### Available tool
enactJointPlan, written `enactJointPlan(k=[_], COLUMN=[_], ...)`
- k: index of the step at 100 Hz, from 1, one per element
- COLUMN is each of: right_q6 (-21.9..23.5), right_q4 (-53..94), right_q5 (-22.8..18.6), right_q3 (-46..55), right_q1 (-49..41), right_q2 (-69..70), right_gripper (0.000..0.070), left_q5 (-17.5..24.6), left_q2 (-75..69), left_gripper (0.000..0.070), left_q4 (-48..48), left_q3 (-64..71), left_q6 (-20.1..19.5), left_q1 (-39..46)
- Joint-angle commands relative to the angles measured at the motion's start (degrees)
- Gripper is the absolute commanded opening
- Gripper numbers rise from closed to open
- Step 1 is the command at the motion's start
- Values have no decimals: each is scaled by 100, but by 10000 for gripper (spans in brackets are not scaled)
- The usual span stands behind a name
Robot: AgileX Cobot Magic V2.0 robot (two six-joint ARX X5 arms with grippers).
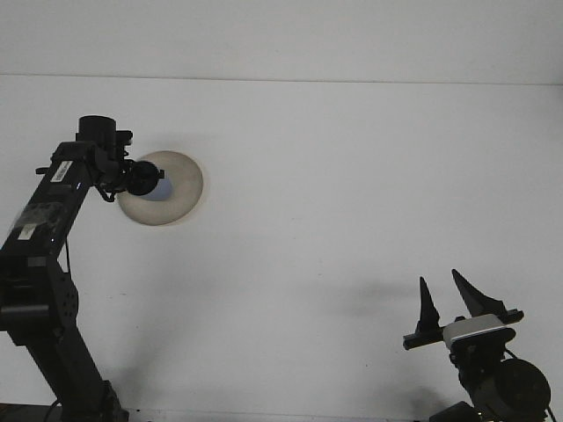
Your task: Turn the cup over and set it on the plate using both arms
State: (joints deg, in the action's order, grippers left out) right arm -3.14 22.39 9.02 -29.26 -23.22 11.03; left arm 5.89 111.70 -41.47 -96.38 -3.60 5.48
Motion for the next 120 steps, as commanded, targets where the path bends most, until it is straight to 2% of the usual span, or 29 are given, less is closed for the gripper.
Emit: enactJointPlan(k=[1,8,15,51,74,80,89,95,103,112,120], right_q6=[74,74,74,76,76,76,79,79,83,160,162], right_q4=[-46,-46,-46,-46,-50,-50,-50,-50,-50,-72,-81], right_q5=[2,2,2,2,4,4,4,4,4,0,2], right_q3=[-50,-50,-50,-50,-50,-50,-50,-50,-50,-50,-50], right_q1=[-22,-22,-22,-22,-22,-22,-22,-22,-22,-22,-22], right_q2=[33,33,33,33,33,33,33,33,33,31,31], right_gripper=[346,346,347,347,347,347,347,347,346,347,346], left_q5=[-9,-9,-7,13,26,131,505,752,1027,1069,1067], left_q2=[90,87,83,-127,-1036,-1338,-1784,-2070,-2505,-3126,-3799], left_gripper=[212,360,425,425,424,423,419,388,285,231,136], left_q4=[15,125,184,-649,-828,-916,-1040,-1110,-1088,-791,-173], left_q3=[-114,-116,-179,-1543,-1718,-1718,-1709,-1639,-1294,-476,597], left_q6=[-66,-26,-24,-28,-2,24,20,20,15,15,15], left_q1=[9,9,9,-28,-22,-11,44,85,125,131,131])
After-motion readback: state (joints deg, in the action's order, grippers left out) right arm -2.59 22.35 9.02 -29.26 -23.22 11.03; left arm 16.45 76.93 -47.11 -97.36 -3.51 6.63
